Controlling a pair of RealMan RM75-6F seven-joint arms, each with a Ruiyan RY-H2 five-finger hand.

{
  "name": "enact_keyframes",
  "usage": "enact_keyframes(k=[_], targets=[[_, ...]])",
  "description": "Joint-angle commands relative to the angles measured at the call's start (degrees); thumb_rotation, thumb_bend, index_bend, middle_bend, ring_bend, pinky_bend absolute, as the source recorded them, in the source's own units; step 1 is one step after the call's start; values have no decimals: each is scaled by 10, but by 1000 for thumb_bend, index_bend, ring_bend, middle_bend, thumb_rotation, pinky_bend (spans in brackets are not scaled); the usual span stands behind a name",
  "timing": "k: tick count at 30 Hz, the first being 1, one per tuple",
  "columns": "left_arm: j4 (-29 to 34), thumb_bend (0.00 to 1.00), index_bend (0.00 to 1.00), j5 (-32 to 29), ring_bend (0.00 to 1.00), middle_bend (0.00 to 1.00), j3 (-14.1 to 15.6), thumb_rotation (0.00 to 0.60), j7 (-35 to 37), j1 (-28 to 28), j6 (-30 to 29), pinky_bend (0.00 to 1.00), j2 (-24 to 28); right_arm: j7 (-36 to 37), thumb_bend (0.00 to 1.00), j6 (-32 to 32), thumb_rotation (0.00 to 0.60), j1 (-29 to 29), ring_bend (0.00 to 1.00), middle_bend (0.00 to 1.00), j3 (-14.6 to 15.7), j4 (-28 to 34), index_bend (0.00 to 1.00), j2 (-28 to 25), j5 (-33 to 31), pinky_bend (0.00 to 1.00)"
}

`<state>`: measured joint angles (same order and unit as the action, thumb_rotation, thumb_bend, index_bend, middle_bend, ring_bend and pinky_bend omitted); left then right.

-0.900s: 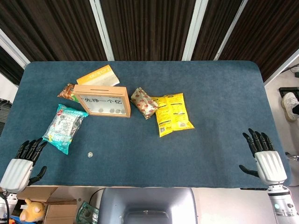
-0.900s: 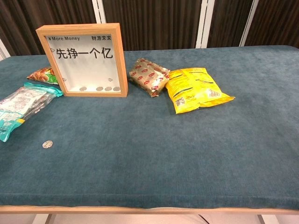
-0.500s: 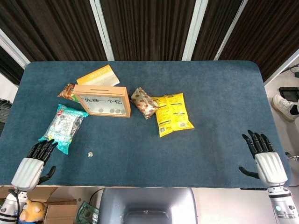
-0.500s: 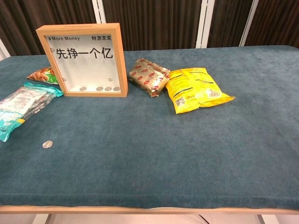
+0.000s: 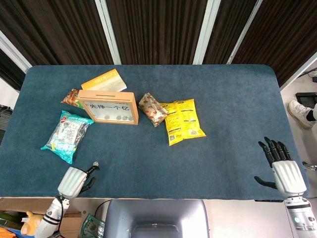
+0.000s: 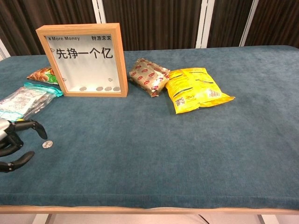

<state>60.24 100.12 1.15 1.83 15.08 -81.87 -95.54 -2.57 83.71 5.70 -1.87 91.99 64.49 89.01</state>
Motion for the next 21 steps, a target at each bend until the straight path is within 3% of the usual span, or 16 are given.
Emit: enact_keyframes(k=[1, 4, 9, 21], targets=[[-1, 408, 441, -27, 1000, 1000, -5, 600, -28, 7, 31, 1000, -18, 9, 178, 0, 600, -1, 0, 0, 0, 1, 0, -5, -1, 0], [9, 409, 428, -49, 1000, 1000, -15, 600, -53, 10, 47, 1000, -28, 14, 178, 2, 600, -2, 0, 0, 1, 2, 0, -8, 0, 0], [8, 405, 315, -74, 1000, 1000, -33, 600, -84, 11, 45, 1000, -47, 18, 178, 2, 600, -4, 0, 0, 2, 3, 0, -12, 0, 0], [-46, 345, 415, -104, 1000, 1000, -37, 600, -99, 15, 56, 1000, -70, 17, 178, -7, 600, -1, 0, 0, 6, 5, 0, -14, 4, 0]])
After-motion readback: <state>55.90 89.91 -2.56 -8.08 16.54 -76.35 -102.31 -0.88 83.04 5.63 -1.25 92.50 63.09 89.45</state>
